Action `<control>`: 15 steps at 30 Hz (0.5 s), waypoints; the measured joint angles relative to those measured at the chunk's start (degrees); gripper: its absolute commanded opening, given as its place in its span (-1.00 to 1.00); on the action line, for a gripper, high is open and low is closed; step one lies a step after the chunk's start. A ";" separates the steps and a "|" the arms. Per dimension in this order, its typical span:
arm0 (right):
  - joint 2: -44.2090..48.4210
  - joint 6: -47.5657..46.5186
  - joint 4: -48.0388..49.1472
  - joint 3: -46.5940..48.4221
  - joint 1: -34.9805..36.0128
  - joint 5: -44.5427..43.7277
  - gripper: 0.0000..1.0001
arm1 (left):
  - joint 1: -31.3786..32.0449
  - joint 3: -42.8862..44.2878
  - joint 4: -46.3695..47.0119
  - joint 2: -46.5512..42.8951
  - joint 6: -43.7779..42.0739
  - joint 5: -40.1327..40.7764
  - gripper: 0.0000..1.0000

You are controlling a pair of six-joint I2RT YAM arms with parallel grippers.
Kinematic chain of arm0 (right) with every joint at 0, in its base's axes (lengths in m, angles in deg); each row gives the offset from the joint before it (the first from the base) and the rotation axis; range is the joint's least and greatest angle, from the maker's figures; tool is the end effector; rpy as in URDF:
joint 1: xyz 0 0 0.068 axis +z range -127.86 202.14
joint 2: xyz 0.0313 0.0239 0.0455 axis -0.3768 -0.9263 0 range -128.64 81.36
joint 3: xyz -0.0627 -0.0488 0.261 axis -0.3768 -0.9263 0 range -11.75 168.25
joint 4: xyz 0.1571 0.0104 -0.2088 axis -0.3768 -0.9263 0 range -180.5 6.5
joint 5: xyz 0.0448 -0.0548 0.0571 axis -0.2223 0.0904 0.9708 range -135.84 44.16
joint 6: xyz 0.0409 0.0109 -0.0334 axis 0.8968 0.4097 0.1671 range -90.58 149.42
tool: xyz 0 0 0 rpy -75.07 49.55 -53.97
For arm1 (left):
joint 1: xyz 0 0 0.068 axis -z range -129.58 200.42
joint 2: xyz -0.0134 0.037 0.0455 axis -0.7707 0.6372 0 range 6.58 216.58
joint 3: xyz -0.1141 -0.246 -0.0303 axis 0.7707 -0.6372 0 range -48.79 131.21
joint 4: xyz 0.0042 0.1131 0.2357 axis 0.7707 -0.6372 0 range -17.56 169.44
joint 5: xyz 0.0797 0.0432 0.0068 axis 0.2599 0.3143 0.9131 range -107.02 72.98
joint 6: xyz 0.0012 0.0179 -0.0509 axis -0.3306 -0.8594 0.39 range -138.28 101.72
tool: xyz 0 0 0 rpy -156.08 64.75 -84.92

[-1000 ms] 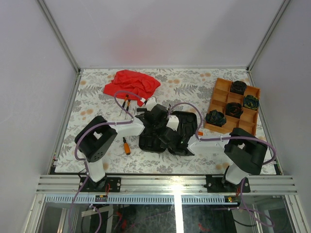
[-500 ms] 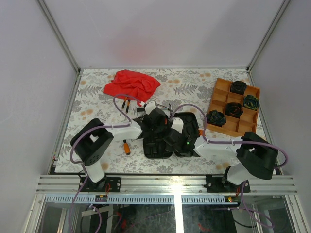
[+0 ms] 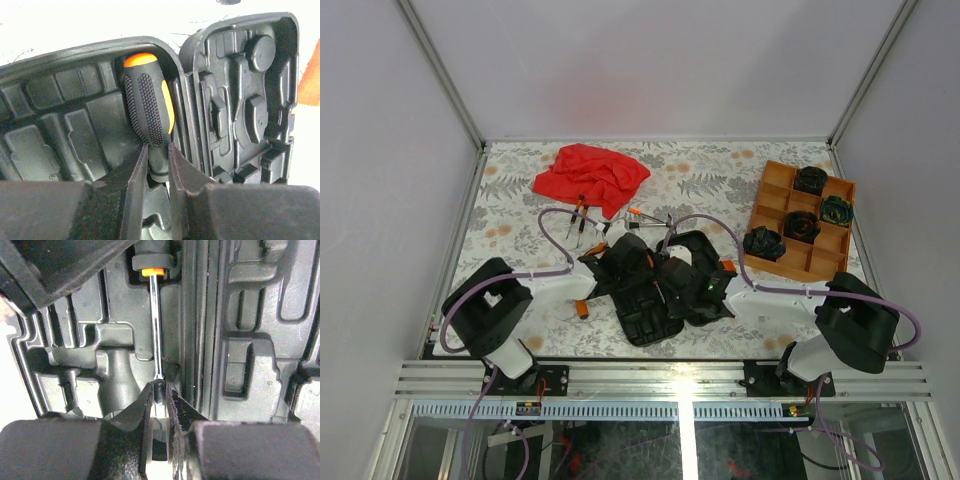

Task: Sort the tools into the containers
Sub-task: Adjust the screwdriver in the storage box.

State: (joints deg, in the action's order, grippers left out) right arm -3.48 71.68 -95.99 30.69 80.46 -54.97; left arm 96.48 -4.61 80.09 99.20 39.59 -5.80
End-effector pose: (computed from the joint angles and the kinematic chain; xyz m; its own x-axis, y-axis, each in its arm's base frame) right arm 0.1520 0.2357 0.1662 -0.8508 -0.1144 -0.5130 -0.2976 0.9094 0.2906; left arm 0.2220 -0.2202 0.1531 -0.7946 -0.3724 -0.4795 -0.1078 0.8638 -0.4922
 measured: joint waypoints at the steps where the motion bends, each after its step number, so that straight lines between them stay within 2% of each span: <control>1: 0.00 -0.74 -0.50 0.20 -0.11 0.37 -0.85 | 0.00 -0.39 -0.02 -0.39 0.20 -0.15 -1.00; 7: 0.35 -4.66 -2.14 0.57 -1.42 3.19 -0.70 | 0.04 -1.57 -0.74 -2.12 0.55 -1.16 -0.99; 15: 0.37 -8.87 -4.44 1.68 -2.51 5.29 -0.55 | 0.15 2.01 -8.72 -2.93 -1.81 -2.05 -0.54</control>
State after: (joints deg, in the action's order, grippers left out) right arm -3.10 62.81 -100.43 32.37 77.95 -49.68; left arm 96.64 -2.60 71.37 96.27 37.78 -7.85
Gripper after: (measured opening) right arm 0.209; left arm 0.177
